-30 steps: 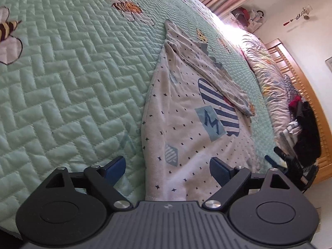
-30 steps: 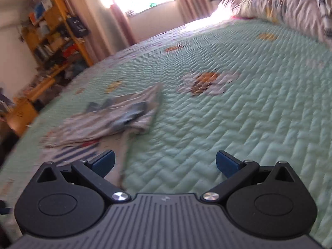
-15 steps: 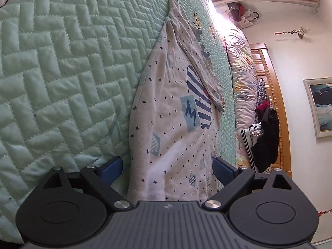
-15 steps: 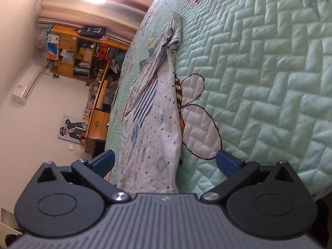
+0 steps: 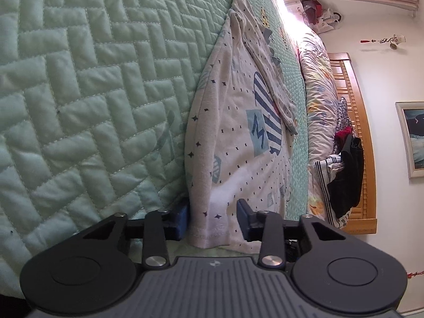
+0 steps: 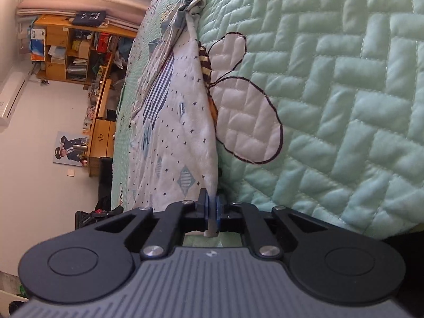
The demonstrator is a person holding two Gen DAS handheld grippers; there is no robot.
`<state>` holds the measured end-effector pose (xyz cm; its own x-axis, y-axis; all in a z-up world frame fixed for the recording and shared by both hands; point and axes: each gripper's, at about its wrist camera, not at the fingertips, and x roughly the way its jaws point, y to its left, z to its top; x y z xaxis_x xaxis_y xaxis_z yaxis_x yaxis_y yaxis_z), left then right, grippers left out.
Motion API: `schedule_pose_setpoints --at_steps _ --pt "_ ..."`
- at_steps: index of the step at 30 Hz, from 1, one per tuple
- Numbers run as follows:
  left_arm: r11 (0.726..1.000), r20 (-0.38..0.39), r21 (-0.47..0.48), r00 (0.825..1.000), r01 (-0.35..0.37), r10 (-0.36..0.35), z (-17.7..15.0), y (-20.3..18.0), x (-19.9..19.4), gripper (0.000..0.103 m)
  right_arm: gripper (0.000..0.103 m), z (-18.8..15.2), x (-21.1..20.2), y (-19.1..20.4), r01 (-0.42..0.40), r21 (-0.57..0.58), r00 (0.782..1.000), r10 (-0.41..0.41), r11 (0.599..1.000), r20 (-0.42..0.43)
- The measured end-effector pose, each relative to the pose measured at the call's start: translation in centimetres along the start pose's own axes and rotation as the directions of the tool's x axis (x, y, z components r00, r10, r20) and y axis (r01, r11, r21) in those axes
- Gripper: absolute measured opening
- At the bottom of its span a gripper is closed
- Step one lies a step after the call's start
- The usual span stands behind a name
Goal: Fold clothes
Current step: 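Close both grippers on the romper hem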
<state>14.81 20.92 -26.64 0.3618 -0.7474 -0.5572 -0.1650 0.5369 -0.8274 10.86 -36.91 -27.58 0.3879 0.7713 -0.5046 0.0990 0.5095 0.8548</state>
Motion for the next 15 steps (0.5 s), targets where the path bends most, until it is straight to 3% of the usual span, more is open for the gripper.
schedule_pose_setpoints --at_steps 1,6,11,13,15 --pt "1.000 0.004 0.005 1.000 -0.009 0.009 -0.12 0.03 0.04 0.022 0.009 -0.11 -0.10 0.15 0.002 -0.005 1.000 -0.002 1.000 0.003" --pt "1.000 0.015 -0.013 1.000 -0.013 0.013 -0.28 0.43 0.10 0.017 0.009 -0.34 -0.16 0.00 0.013 0.000 1.000 -0.013 1.000 0.013" --pt "1.000 0.024 -0.027 1.000 -0.009 0.009 -0.46 0.53 -0.01 0.017 0.023 -0.69 -0.48 -0.47 -0.033 0.018 0.999 0.032 0.999 0.038" --pt "1.000 0.039 -0.027 0.999 -0.014 0.015 -0.58 0.53 -0.05 0.015 0.019 -0.80 -0.54 -0.30 -0.017 0.001 0.999 0.017 1.000 0.043" --pt "1.000 0.068 -0.015 0.997 -0.020 0.021 -0.70 0.27 -0.38 0.014 0.006 -0.86 -0.50 0.25 0.012 -0.016 0.999 -0.011 1.000 0.051"
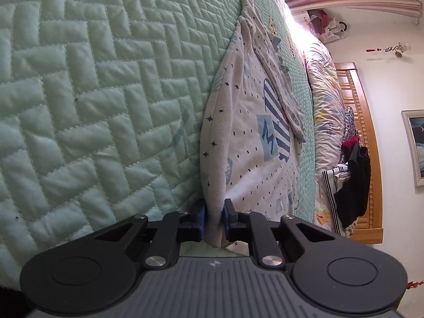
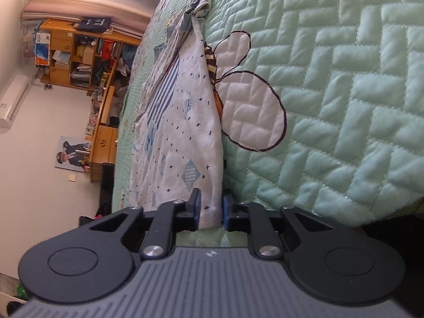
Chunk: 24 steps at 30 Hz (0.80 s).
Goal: Fold clothes
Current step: 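Close both grippers on the romper hem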
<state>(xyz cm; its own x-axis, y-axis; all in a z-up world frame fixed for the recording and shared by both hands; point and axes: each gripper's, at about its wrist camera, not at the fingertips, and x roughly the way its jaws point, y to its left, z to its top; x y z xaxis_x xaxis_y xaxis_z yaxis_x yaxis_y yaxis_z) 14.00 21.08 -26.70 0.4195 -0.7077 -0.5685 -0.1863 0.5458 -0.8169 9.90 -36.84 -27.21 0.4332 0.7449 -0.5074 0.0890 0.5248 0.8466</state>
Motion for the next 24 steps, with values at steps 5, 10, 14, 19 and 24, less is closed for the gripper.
schedule_pose_setpoints --at_steps 5,10,14,19,24 --pt "1.000 0.068 0.006 0.997 0.023 -0.023 0.2 -0.5 -1.9 0.013 0.005 0.4 -0.8 2.0 -0.016 -0.049 0.998 0.019 0.999 0.062" --pt "1.000 0.085 -0.005 0.996 0.021 -0.021 -0.3 0.1 -3.2 0.010 0.005 1.4 -2.1 2.9 -0.047 -0.068 0.992 0.055 0.997 0.113" --pt "0.999 0.088 -0.034 0.996 0.038 -0.035 -0.7 1.3 -3.3 0.010 0.005 1.4 -2.2 3.0 -0.054 -0.059 0.990 0.061 0.997 0.127" --pt "0.997 0.118 -0.026 0.990 0.077 -0.074 -0.7 0.8 -3.6 0.010 0.005 0.9 -2.1 2.7 -0.068 -0.033 0.987 0.071 0.997 0.141" --pt "0.995 0.145 -0.001 0.985 0.100 -0.099 -0.2 -0.4 -3.7 0.009 0.005 1.2 -2.1 3.0 -0.142 -0.003 0.975 0.141 0.990 0.172"
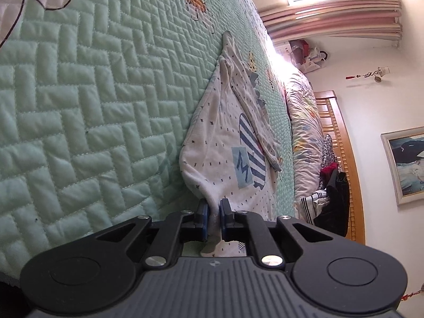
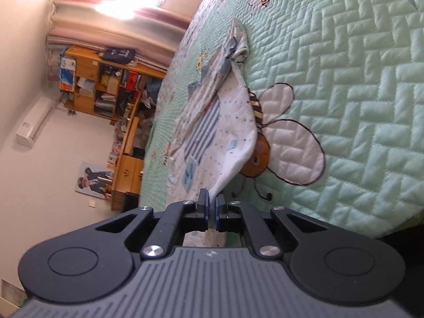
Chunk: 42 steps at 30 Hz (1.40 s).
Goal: Fold clothes
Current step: 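Close both grippers on the romper hem, then lift the held hem and fold it over the romper body with both grippers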
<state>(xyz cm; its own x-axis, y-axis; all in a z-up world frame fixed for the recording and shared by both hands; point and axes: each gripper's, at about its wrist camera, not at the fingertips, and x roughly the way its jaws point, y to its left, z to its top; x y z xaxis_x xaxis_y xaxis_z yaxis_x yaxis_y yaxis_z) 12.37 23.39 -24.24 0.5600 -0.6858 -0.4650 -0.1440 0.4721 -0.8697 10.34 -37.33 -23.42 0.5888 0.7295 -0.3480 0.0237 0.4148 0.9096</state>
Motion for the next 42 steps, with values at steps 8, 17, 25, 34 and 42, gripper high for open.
schedule_pose_setpoints --at_steps 8,17,25,34,42 --pt "1.000 0.021 0.007 0.999 0.028 -0.028 0.1 -1.1 0.5 0.007 0.005 1.0 1.2 1.7 -0.015 -0.018 1.000 0.015 1.000 0.002" --pt "0.997 0.040 -0.073 0.999 -0.015 0.018 -1.5 0.1 1.3 0.006 0.005 -0.5 0.9 0.8 0.000 0.001 1.000 0.000 1.000 0.007" --pt "0.997 0.128 -0.067 0.992 0.025 -0.016 -0.8 -2.3 -0.3 0.005 0.005 -0.5 0.6 1.9 -0.011 -0.020 0.999 0.012 1.000 0.051" --pt "0.995 0.207 -0.001 0.974 0.095 -0.093 3.4 -7.2 -0.1 0.005 0.005 3.0 1.5 5.9 -0.081 -0.061 0.989 0.088 0.995 0.119" --pt "0.992 0.257 0.019 0.958 0.128 -0.128 9.6 -11.2 2.1 0.006 0.005 9.1 3.2 9.2 -0.113 -0.061 0.974 0.122 0.992 0.190"
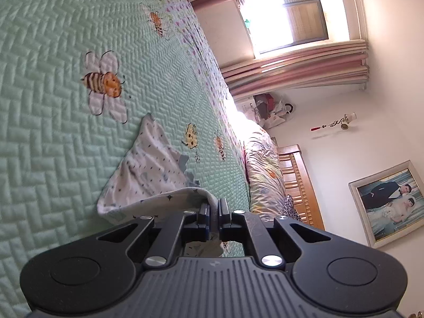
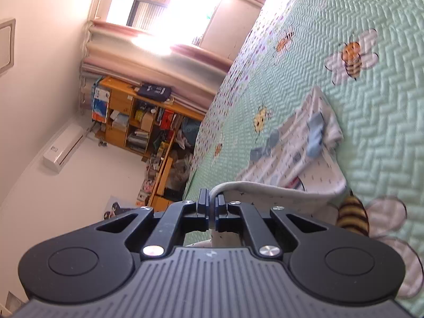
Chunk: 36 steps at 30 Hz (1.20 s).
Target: Fold clothes
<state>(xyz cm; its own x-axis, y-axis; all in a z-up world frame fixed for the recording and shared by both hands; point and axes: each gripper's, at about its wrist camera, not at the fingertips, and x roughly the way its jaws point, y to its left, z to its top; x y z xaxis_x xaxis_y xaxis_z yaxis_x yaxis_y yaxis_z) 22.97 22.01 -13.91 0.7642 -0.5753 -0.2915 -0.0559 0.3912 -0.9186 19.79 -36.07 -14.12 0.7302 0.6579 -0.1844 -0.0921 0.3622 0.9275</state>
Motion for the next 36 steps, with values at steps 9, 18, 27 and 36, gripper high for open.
schedule_pose_setpoints --at_steps 9,18,27,36 --pt "0.996 -0.034 0.003 0.996 -0.084 0.084 6.4 0.3 10.8 0.006 0.005 5.7 6.8 -2.8 0.051 0.123 0.998 -0.054 0.991 0.021" --pt "0.967 -0.105 -0.056 0.964 -0.250 0.243 11.1 6.4 19.5 0.012 0.022 10.0 14.3 -11.3 0.140 0.322 0.989 -0.149 0.936 0.005" --pt "0.976 -0.072 -0.006 0.973 -0.220 0.219 13.3 7.0 18.6 0.019 0.033 10.7 11.9 -15.0 0.013 0.393 0.985 -0.078 0.919 0.152" --pt "0.984 -0.105 0.109 0.983 -0.140 0.151 7.0 5.8 12.9 0.024 0.034 6.1 12.4 -9.0 0.048 0.181 0.996 -0.034 0.982 -0.079"
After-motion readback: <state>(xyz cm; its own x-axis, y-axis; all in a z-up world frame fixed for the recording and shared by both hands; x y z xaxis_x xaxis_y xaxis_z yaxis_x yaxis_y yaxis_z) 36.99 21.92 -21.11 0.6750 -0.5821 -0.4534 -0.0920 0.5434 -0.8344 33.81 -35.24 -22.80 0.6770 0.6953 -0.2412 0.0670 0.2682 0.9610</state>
